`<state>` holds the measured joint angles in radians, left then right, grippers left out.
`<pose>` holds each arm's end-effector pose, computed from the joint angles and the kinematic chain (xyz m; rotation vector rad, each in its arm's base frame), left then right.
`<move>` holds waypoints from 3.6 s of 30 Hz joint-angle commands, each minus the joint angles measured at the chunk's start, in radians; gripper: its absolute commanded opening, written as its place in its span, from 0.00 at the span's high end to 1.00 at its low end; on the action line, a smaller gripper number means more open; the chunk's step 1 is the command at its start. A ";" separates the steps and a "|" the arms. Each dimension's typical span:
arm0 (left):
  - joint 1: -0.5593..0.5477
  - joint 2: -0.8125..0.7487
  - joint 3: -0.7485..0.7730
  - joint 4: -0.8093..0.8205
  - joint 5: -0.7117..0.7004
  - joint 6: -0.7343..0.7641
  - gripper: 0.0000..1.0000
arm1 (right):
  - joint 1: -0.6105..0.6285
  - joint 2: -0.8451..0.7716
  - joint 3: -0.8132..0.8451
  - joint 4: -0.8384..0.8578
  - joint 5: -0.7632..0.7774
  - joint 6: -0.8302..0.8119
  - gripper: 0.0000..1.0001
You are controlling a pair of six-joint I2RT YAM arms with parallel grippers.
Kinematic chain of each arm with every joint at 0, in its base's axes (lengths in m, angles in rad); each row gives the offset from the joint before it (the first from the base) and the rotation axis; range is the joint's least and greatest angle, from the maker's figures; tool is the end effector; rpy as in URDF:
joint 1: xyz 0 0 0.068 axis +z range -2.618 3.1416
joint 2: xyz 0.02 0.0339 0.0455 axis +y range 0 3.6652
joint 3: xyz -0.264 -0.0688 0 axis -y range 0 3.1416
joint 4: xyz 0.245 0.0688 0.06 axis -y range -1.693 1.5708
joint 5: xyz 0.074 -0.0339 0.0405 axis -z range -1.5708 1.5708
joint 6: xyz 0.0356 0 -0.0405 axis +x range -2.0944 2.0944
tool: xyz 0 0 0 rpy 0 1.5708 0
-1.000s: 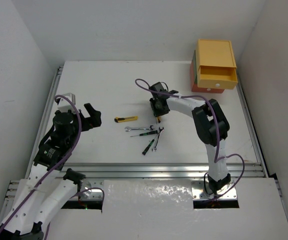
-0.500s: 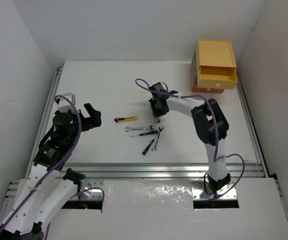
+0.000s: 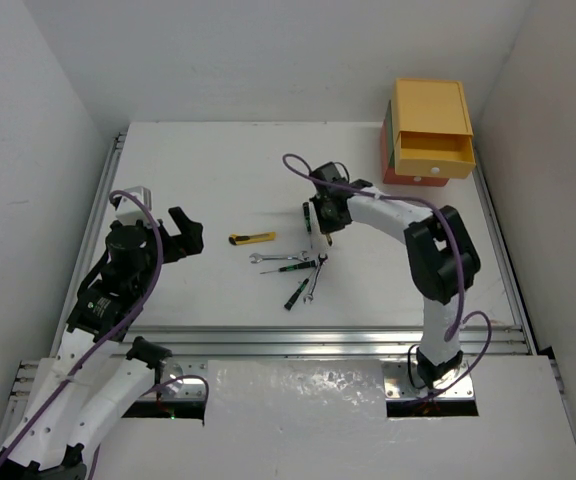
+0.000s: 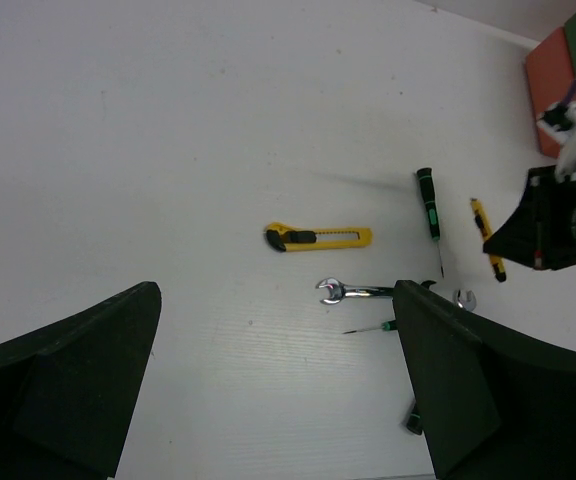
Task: Sort the tools into containers
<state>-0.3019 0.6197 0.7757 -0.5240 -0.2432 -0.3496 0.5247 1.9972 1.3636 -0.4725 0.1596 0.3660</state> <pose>0.1353 -0.0332 0.3251 -0.2074 1.9215 -0.1999 0.3586 0.2010 0.1596 -0.1603 2.6497 0.0790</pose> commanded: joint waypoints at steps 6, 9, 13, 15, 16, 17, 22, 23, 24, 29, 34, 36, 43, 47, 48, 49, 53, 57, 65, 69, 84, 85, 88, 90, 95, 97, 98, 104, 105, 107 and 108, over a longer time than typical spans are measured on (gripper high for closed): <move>-0.014 -0.008 0.010 0.025 0.002 -0.005 0.00 | -0.212 -0.276 0.158 -0.077 0.046 0.042 0.97; -0.014 -0.008 0.011 0.024 0.002 -0.005 0.00 | -0.314 -0.316 0.213 -0.054 0.029 0.131 1.00; -0.016 -0.003 0.011 0.022 0.001 -0.005 0.00 | -0.463 -0.288 0.356 -0.055 0.000 0.273 1.00; -0.016 -0.003 0.011 0.022 -0.001 -0.005 0.00 | -0.506 -0.261 0.390 -0.075 0.012 0.383 1.00; -0.016 -0.003 0.010 0.022 -0.001 -0.005 0.00 | -0.520 -0.258 0.397 -0.074 0.027 0.419 1.00; -0.016 -0.003 0.011 0.022 -0.002 -0.005 0.00 | -0.554 -0.258 0.391 -0.065 0.052 0.448 1.00; -0.016 0.002 0.011 0.022 -0.001 -0.005 0.00 | -0.586 -0.268 0.362 -0.060 0.145 0.643 1.00; -0.016 0.003 0.011 0.022 -0.001 -0.005 0.00 | -0.588 -0.267 0.367 -0.074 0.159 0.663 1.00; -0.016 0.003 0.011 0.022 0.001 -0.005 0.00 | -0.592 -0.256 0.374 -0.086 0.185 0.701 1.00; -0.016 -0.002 0.011 0.022 -0.001 -0.005 0.00 | -0.623 -0.196 0.407 -0.086 0.111 0.761 1.00; -0.016 -0.002 0.010 0.021 -0.004 -0.005 0.00 | -0.629 -0.207 0.347 -0.065 0.096 0.803 0.94; -0.016 -0.005 0.010 0.022 -0.004 -0.006 0.00 | -0.629 -0.219 0.318 -0.046 0.101 0.803 0.78; -0.017 -0.006 0.011 0.022 -0.004 -0.006 0.00 | -0.632 -0.207 0.405 -0.060 0.080 0.728 0.32; -0.017 0.017 0.013 0.024 -0.004 -0.006 0.00 | -0.629 -0.222 0.462 -0.035 0.025 0.639 0.31; -0.017 0.029 0.014 0.022 0.001 -0.009 0.00 | -0.628 -0.225 0.471 -0.023 -0.003 0.617 0.31; -0.017 0.047 0.016 0.022 0.007 -0.012 0.00 | -0.627 -0.227 0.486 -0.015 -0.038 0.575 0.31; -0.017 0.251 0.086 -0.027 0.088 -0.093 0.01 | -0.585 -0.227 0.613 -0.106 -0.160 0.398 0.29; -0.019 0.425 0.106 0.059 0.203 -0.271 0.01 | -0.430 -0.364 0.490 -0.190 -0.177 0.190 0.19; -0.052 0.883 0.351 -0.095 -0.145 -0.571 0.00 | -0.201 -0.776 -0.206 -0.157 -0.135 0.047 0.01; -0.086 1.101 0.497 -0.301 -0.208 -0.848 0.00 | -0.187 -0.938 -0.412 -0.072 -0.190 0.093 0.01; -0.100 1.459 0.660 -0.303 -0.097 -1.026 0.21 | -0.170 -1.100 -0.574 -0.066 -0.292 0.063 0.01; -0.101 1.465 0.662 -0.307 -0.097 -1.032 0.38 | -0.173 -1.107 -0.577 -0.060 -0.298 0.065 0.01; -0.102 1.460 0.657 -0.301 -0.097 -1.037 0.48 | -0.172 -1.115 -0.587 -0.057 -0.311 0.062 0.01; -0.101 1.457 0.660 -0.301 -0.099 -1.039 0.48 | -0.172 -1.120 -0.597 -0.048 -0.318 0.063 0.01; -0.100 1.453 0.668 -0.248 -0.099 -1.010 0.60 | -0.173 -1.131 -0.626 -0.037 -0.347 0.068 0.01; -0.100 1.456 0.688 -0.237 -0.100 -0.996 0.68 | -0.173 -1.134 -0.650 -0.028 -0.367 0.074 0.01; -0.100 1.456 0.692 -0.228 -0.102 -0.990 0.70 | -0.172 -1.138 -0.658 -0.025 -0.382 0.076 0.01; -0.100 1.440 0.680 -0.153 -0.059 -0.965 0.86 | -0.172 -1.147 -0.693 -0.017 -0.391 0.077 0.01; -0.100 1.436 0.678 -0.149 -0.059 -0.963 0.87 | -0.173 -1.150 -0.696 -0.017 -0.394 0.077 0.01; -0.100 1.424 0.662 -0.119 -0.061 -0.944 0.98 | -0.173 -1.152 -0.698 -0.015 -0.397 0.076 0.01; -0.100 1.405 0.656 -0.105 -0.062 -0.931 1.00 | -0.173 -1.155 -0.699 -0.015 -0.397 0.077 0.01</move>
<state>-0.3927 2.0487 1.4445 -0.7033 -0.3172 -1.3109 0.3447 0.8627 0.6632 -0.5365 -0.2173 0.4446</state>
